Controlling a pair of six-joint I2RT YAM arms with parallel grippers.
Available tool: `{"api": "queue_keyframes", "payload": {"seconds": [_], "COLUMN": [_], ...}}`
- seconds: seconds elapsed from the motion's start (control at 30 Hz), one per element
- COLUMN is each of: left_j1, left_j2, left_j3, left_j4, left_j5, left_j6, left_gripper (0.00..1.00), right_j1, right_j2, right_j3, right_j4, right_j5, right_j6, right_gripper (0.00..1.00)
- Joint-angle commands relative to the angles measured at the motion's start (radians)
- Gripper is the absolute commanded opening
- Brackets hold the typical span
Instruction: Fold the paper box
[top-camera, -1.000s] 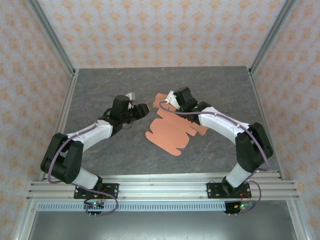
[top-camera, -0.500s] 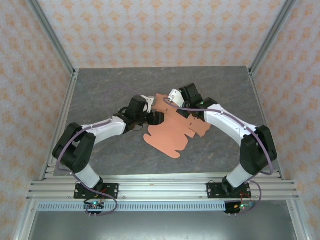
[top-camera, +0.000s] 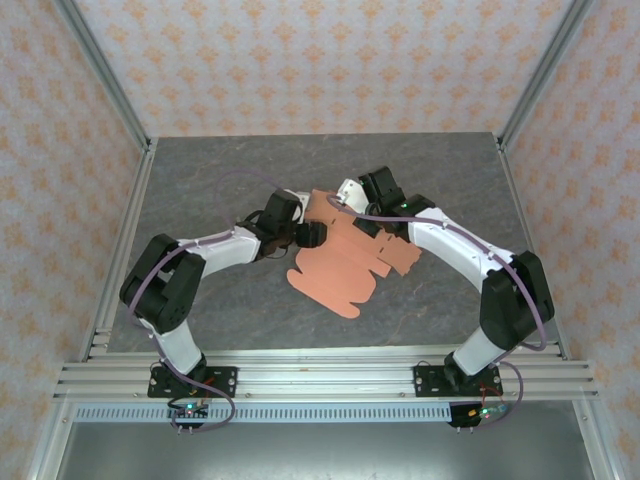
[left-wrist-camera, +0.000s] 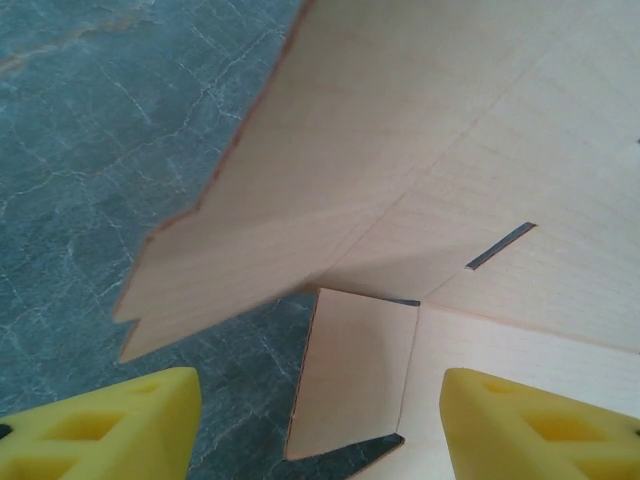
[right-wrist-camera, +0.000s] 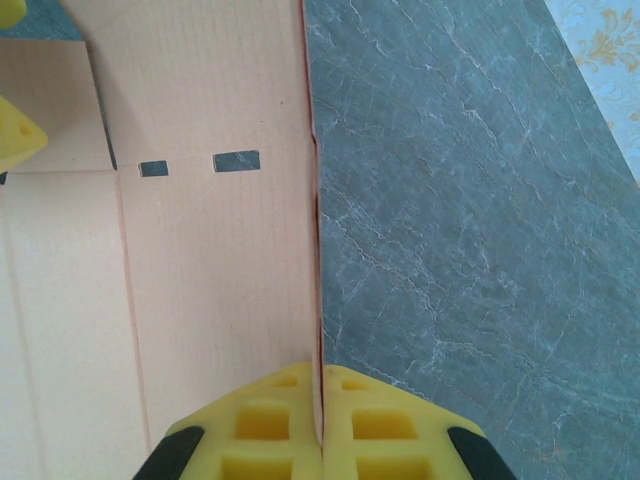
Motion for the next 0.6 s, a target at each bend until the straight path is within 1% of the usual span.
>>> {"api": "queue_keyframes", "payload": {"seconds": [0.0,0.1,0.2,0.3,0.43,0.57], "left_j1": [-0.011,-0.034,-0.049,-0.059,-0.071,-0.082], "left_j2": [0.022,0.015,0.009,0.004,0.004,0.021], "left_j3": [0.033,0.034,0.039,0.039,0.031,0.027], "left_j4": [0.022,0.049,0.054,0.061,0.087,0.129], "left_j5": [0.046,0.087,0.108,0.111,0.118,0.153], "left_j6": [0.015,0.035,0.043,0.046,0.047,0.052], "left_gripper": [0.62,0.55,0.43,0.36,0.35,0.36], "right_j1": [0.0,-0.001,-0.001,-0.001,-0.001,-0.001], "right_j2": [-0.001,0.003,0.01,0.017,0.021,0.023], "right_j3": [0.033,0.035,0.042,0.048,0.051,0.051], "right_j4": [-0.024,-0.026,-0.031,-0.036,-0.036,-0.03], "right_j5": [0.001,0.004,0.006,0.005,0.001,-0.03], "right_j6": [0.018,0.024,0.03,0.033,0.043,0.061], "right_gripper": [0.0,0.0,0.0,0.0,0.0,0.0]}}
